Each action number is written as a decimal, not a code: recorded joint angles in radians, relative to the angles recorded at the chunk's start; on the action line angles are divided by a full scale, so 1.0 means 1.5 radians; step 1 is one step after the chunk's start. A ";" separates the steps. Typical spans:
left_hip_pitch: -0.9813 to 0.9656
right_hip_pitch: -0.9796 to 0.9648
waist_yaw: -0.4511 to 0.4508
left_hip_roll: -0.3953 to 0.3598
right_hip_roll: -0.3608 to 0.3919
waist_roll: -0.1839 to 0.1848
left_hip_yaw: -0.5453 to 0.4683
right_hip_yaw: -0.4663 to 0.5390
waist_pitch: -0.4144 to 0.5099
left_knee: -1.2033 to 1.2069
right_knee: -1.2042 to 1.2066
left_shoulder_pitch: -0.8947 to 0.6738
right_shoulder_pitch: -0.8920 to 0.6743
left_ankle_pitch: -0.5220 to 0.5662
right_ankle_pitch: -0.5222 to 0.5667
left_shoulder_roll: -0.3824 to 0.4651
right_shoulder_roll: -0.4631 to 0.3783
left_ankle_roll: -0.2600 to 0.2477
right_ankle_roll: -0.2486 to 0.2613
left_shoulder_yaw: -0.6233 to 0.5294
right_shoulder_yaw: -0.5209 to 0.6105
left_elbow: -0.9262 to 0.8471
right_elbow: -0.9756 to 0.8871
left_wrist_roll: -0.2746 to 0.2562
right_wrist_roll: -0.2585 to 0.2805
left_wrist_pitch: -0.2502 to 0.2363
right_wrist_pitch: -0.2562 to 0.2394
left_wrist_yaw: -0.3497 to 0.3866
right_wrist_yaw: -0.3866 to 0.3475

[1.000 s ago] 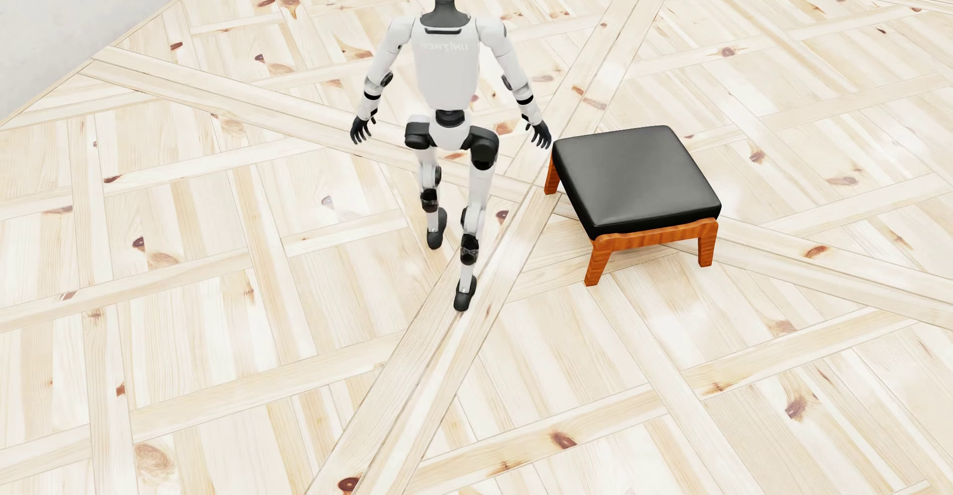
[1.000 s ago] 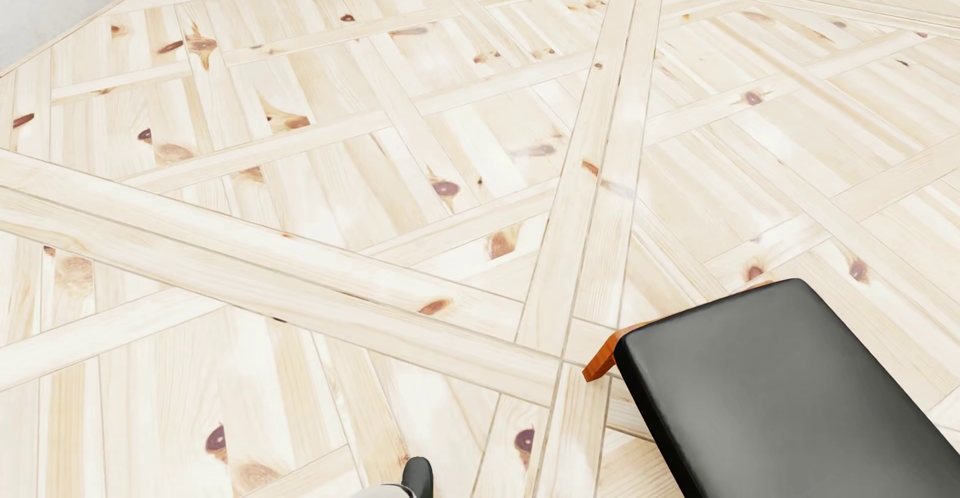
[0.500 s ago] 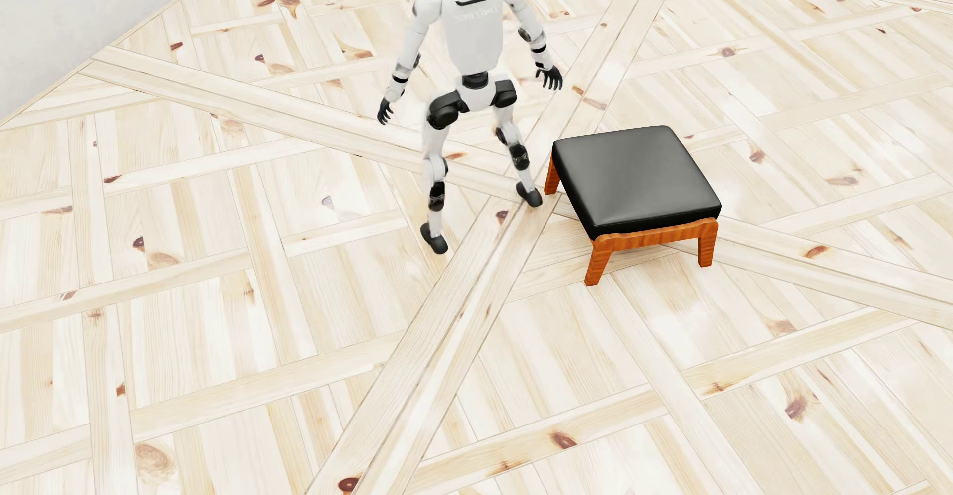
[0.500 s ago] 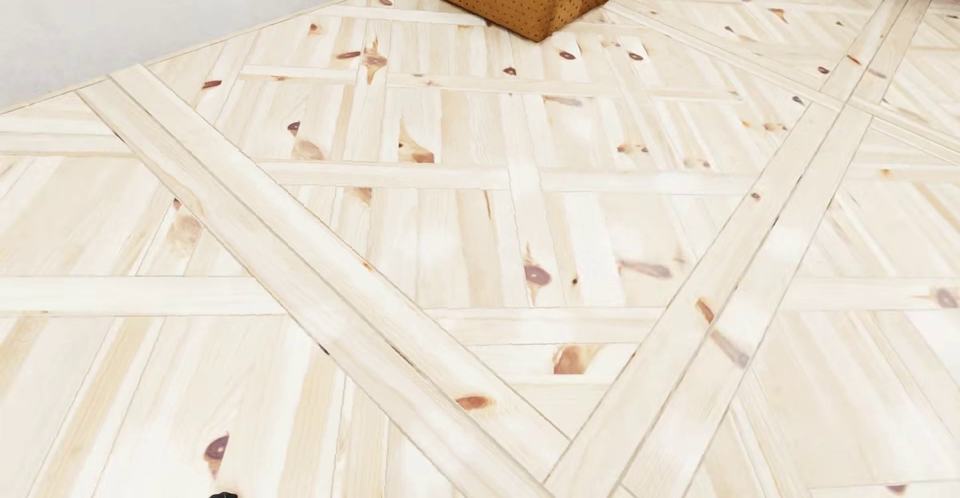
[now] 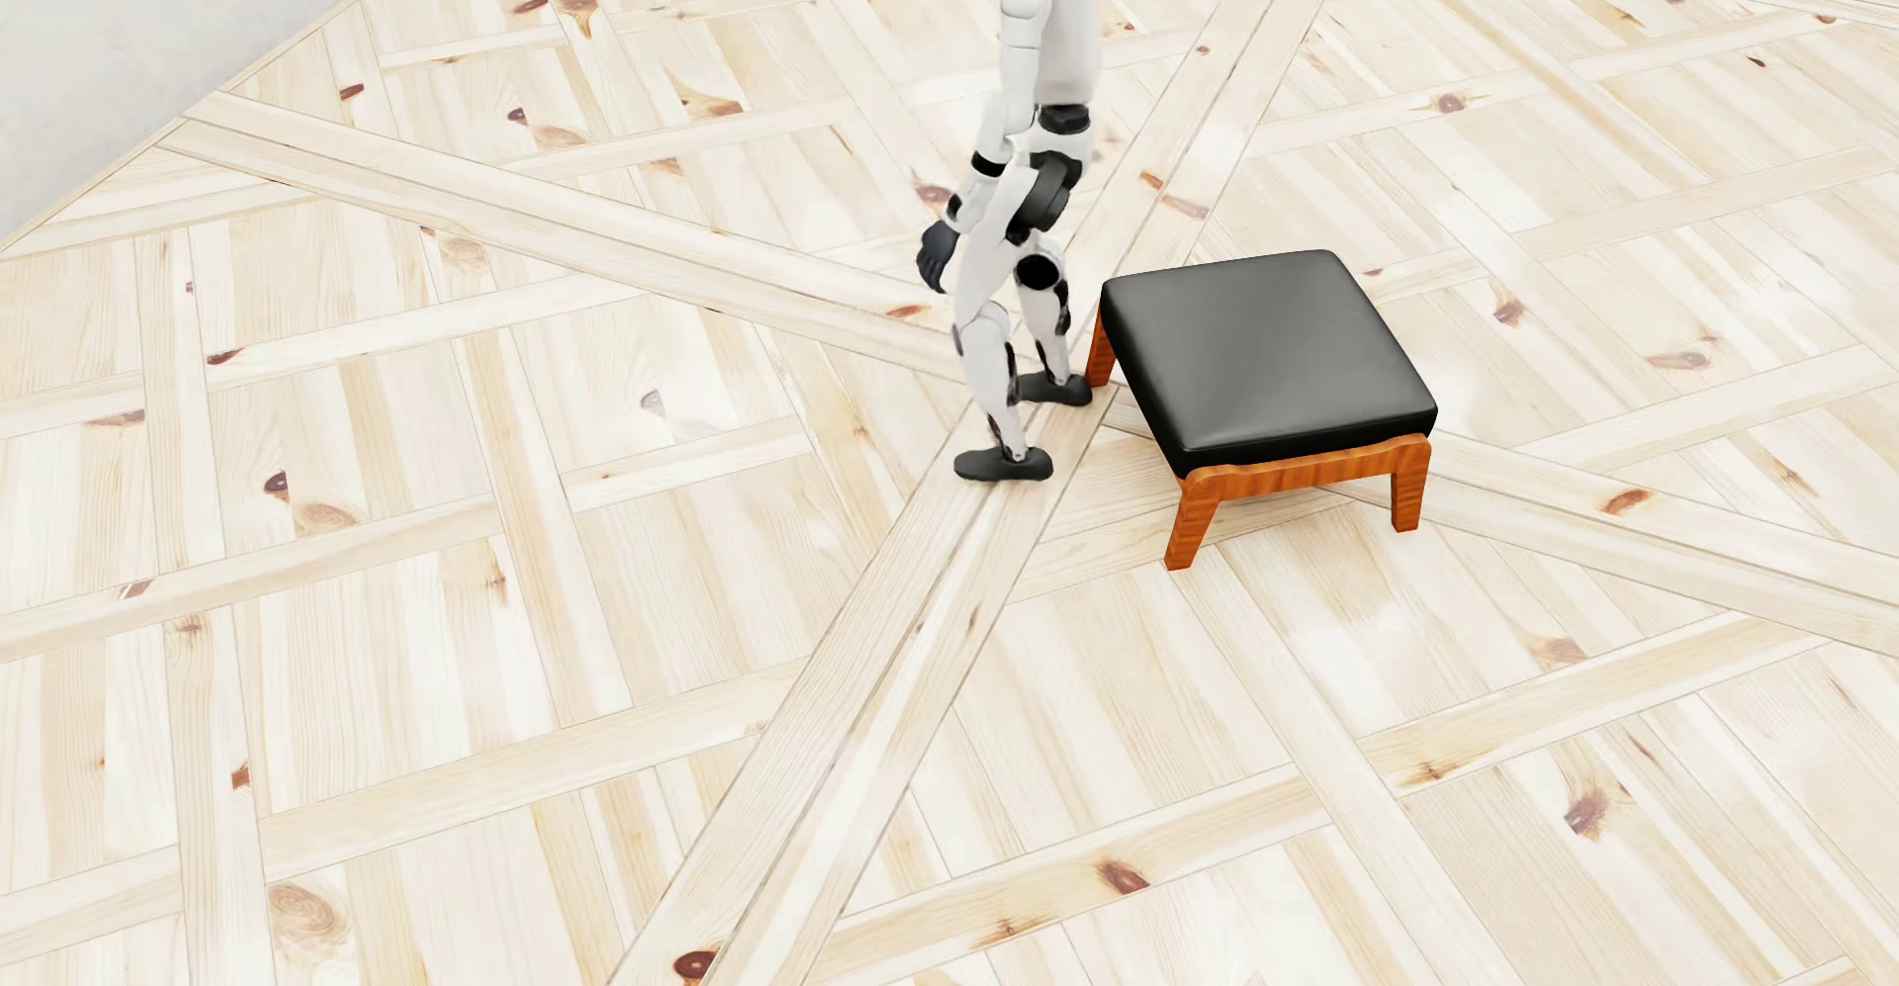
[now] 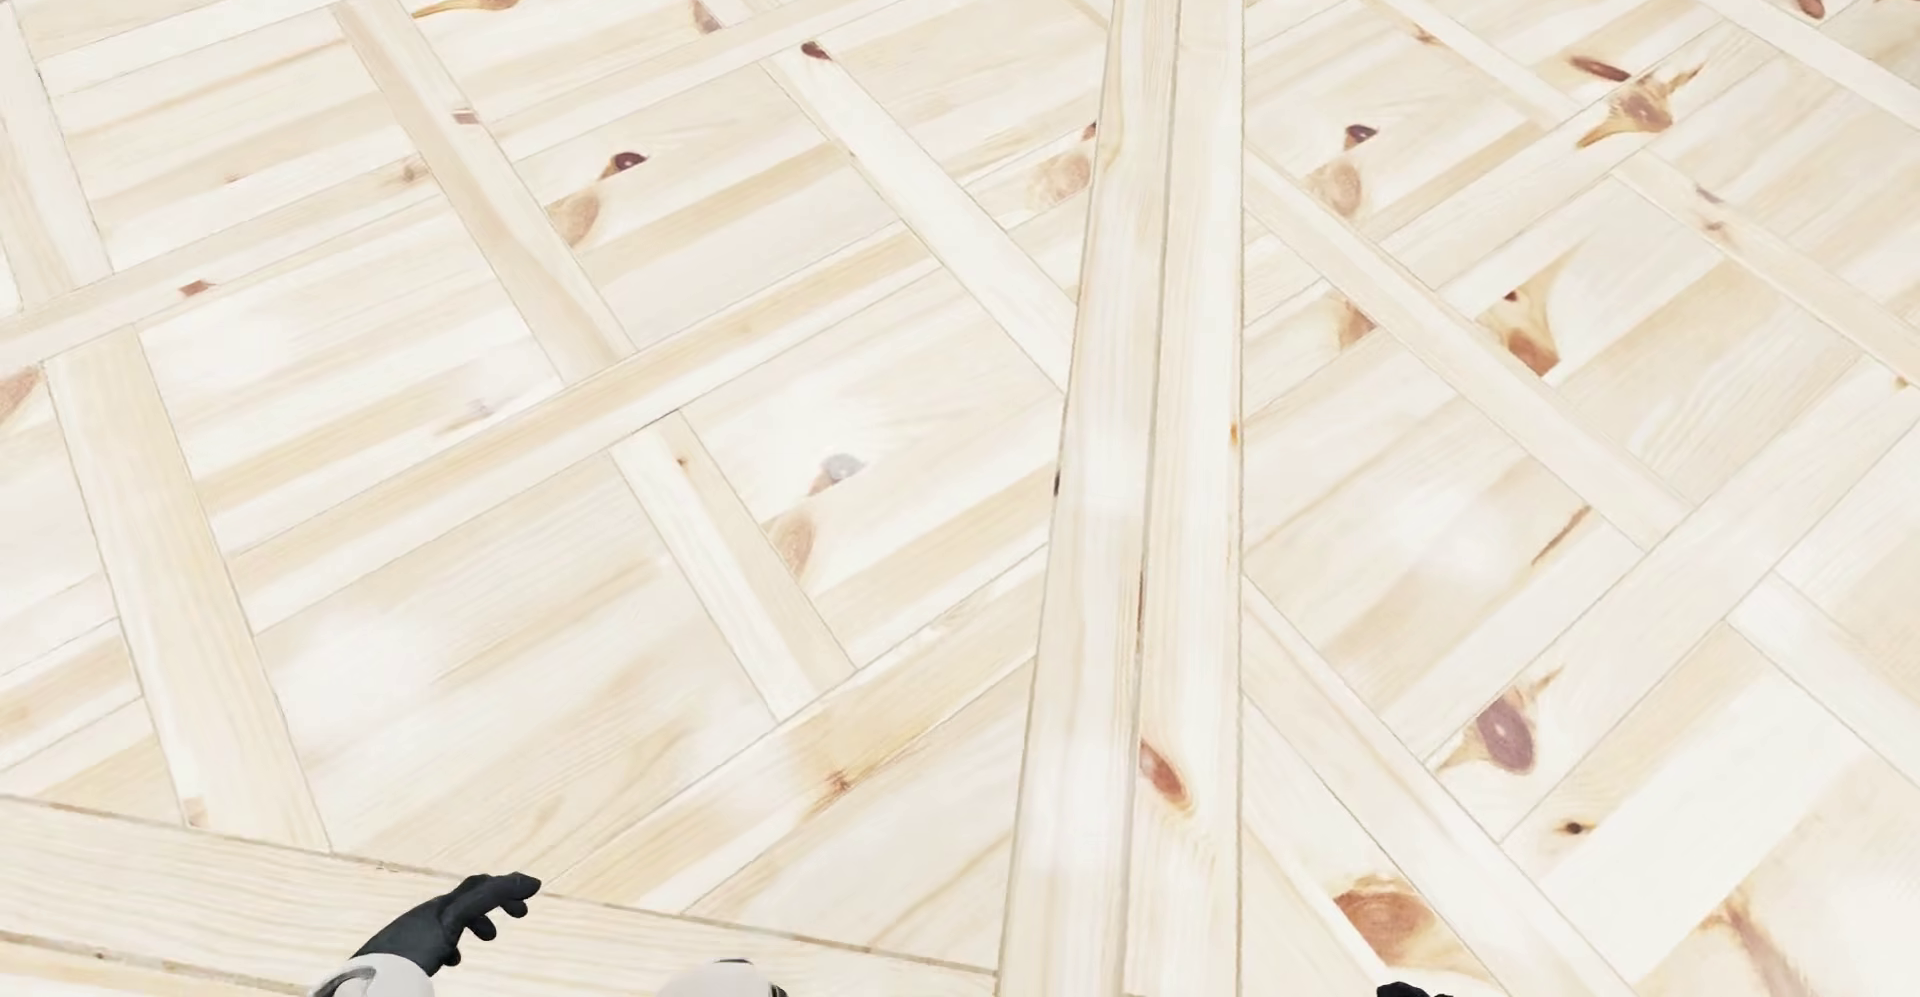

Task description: Take a seat on the chair

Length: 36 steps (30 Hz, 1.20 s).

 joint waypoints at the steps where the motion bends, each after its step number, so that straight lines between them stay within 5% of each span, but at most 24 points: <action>1: 0.014 -0.009 0.000 -0.008 0.006 0.003 0.002 0.000 0.000 0.011 -0.006 -0.007 -0.004 -0.004 0.004 0.002 0.005 0.006 -0.008 -0.005 -0.004 0.002 0.003 0.001 -0.004 0.000 0.002 0.001 0.009; 12: 0.113 -0.110 -0.022 -0.047 -0.009 0.019 0.017 -0.007 0.024 -0.161 0.109 -0.050 -0.036 0.027 -0.009 -0.001 0.004 0.022 -0.017 -0.018 0.009 -0.008 -0.027 0.017 -0.006 0.014 -0.004 -0.009 0.003; 20: -0.067 -0.257 -0.017 -0.043 -0.002 0.014 -0.013 0.071 0.091 0.075 0.348 -0.130 -0.119 -0.044 -0.038 0.019 0.002 0.005 0.012 -0.042 0.034 -0.030 -0.062 0.019 -0.042 0.017 0.011 0.001 0.028; 22: -0.127 -0.275 -0.007 -0.047 0.000 0.010 -0.026 0.066 0.108 0.148 0.351 -0.166 -0.146 -0.065 -0.080 0.015 0.000 0.021 -0.023 -0.051 0.033 -0.034 -0.074 0.021 -0.052 0.006 0.007 0.011 0.023; 24: -0.189 -0.343 -0.004 -0.046 0.005 0.007 -0.040 0.079 0.135 0.229 0.435 -0.200 -0.188 -0.091 -0.100 0.016 0.000 0.026 -0.022 -0.059 0.041 -0.045 -0.081 0.021 -0.071 0.001 0.004 0.017 0.035; 25: -0.235 -0.387 -0.008 -0.049 0.000 0.016 -0.050 0.094 0.118 0.272 0.477 -0.200 -0.187 -0.112 -0.113 0.004 -0.007 0.035 -0.047 -0.024 0.053 -0.044 -0.097 0.020 -0.020 0.014 0.032 0.001 0.019; 36: -0.487 -0.643 -0.004 -0.049 -0.009 0.027 -0.081 0.135 0.192 0.524 0.745 -0.340 -0.346 -0.158 -0.178 -0.028 -0.021 0.019 -0.043 -0.066 0.112 -0.065 -0.115 0.014 -0.014 0.013 0.045 0.017 0.006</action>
